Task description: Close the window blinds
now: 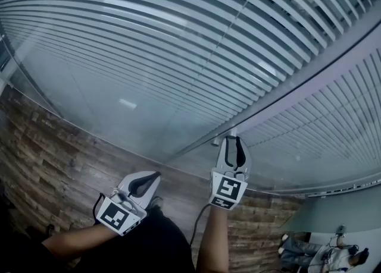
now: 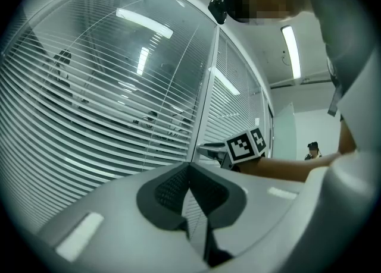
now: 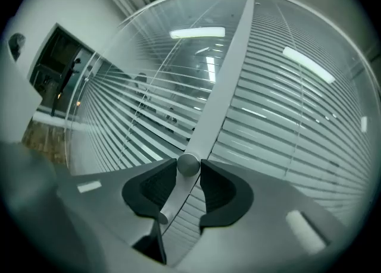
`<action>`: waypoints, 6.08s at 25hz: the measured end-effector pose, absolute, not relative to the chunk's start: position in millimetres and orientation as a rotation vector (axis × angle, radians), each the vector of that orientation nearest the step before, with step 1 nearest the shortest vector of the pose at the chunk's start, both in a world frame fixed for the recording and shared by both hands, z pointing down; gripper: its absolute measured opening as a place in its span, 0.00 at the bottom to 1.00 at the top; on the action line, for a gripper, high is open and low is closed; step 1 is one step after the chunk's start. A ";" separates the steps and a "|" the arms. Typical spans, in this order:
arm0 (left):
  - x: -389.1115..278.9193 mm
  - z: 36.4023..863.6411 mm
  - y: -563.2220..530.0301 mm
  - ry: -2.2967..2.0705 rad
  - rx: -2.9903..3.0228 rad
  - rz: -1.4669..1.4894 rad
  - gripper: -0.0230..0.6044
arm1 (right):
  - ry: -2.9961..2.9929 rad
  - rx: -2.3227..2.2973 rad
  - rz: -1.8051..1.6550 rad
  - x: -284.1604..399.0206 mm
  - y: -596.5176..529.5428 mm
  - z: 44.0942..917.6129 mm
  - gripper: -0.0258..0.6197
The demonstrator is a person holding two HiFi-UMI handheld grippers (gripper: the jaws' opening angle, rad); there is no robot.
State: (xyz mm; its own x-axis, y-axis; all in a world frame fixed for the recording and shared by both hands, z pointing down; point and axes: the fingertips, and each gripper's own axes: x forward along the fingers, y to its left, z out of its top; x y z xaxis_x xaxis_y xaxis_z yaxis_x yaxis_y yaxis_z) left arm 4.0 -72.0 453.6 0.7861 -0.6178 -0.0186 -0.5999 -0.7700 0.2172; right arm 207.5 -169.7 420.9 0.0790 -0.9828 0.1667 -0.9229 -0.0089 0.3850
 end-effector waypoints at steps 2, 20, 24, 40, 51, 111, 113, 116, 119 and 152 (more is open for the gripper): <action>0.4 450.8 -73.7 -0.957 2.774 -0.153 0.03 | -1.927 2.066 -0.136 206.9 -167.2 418.2 0.24; -13.9 458.8 -71.2 -0.951 2.756 -0.135 0.03 | -2.164 2.408 0.437 200.2 -171.3 422.2 0.24; -19.6 459.1 -69.3 -0.950 2.755 -0.146 0.03 | -2.137 2.405 0.386 194.1 -168.1 421.6 0.24; -10.0 458.3 -70.3 -0.911 2.760 -0.145 0.03 | -1.757 2.006 -0.181 188.4 -167.9 420.6 0.24; -17.0 462.4 -61.7 -0.878 2.762 -0.141 0.03 | -1.662 1.854 -0.350 174.0 -162.2 420.7 0.24; -10.2 463.7 -65.8 -0.911 2.748 -0.148 0.03 | -1.948 2.159 -0.125 187.1 -140.2 404.0 0.23; -12.1 465.9 -65.7 -0.909 2.752 -0.151 0.03 | -1.990 2.207 -0.087 182.4 -130.5 403.4 0.18; -13.8 468.5 -65.2 -0.897 2.764 -0.153 0.03 | -2.000 2.243 -0.078 176.1 -114.8 408.7 0.13; -11.5 465.0 -64.1 -0.887 2.779 -0.160 0.03 | -2.025 2.236 -0.083 170.8 -103.4 407.8 0.04; 16.9 457.1 -55.3 -0.882 2.846 -0.166 0.03 | -2.226 2.062 -0.047 116.0 -60.6 419.1 0.04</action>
